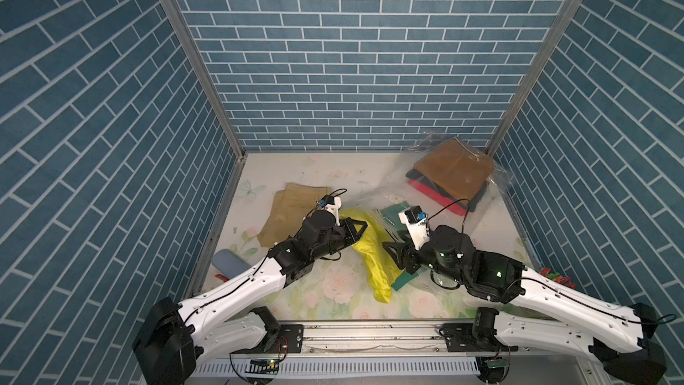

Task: Take the trousers out of the vacuum bag
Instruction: Take out the trousers from the vacuum bag.

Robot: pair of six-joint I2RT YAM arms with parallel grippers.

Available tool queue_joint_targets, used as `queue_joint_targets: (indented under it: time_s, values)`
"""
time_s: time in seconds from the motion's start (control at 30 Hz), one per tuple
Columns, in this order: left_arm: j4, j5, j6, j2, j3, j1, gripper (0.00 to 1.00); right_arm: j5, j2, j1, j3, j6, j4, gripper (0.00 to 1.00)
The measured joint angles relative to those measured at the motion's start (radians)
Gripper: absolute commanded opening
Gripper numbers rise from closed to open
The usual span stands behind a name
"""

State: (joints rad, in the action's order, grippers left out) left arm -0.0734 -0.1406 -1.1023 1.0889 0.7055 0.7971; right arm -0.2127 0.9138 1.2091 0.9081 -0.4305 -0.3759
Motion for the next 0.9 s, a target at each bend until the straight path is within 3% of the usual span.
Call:
queue_joint_targets:
  time_s: [0.27, 0.5, 0.63, 0.8, 0.9]
  values:
    - [0.003, 0.026, 0.000, 0.022, 0.003, 0.000, 0.00, -0.076, 0.134, 0.185, 0.086, -0.088, -0.093, 0.80]
    - [0.009, 0.033, 0.000, 0.022, 0.003, 0.000, 0.00, -0.192, 0.218, 0.265, 0.099, -0.226, -0.188, 0.79]
    - [0.009, 0.033, -0.002, 0.022, 0.003, 0.000, 0.00, -0.238, 0.239, 0.282, 0.087, -0.295, -0.196, 0.60]
    - [0.025, 0.040, -0.007, -0.004, 0.003, 0.003, 0.00, -0.272, 0.232, 0.290, 0.048, -0.316, -0.163, 0.18]
    - [0.055, 0.051, -0.010, -0.048, 0.002, 0.006, 0.00, -0.283, 0.219, 0.292, 0.038, -0.292, -0.146, 0.07]
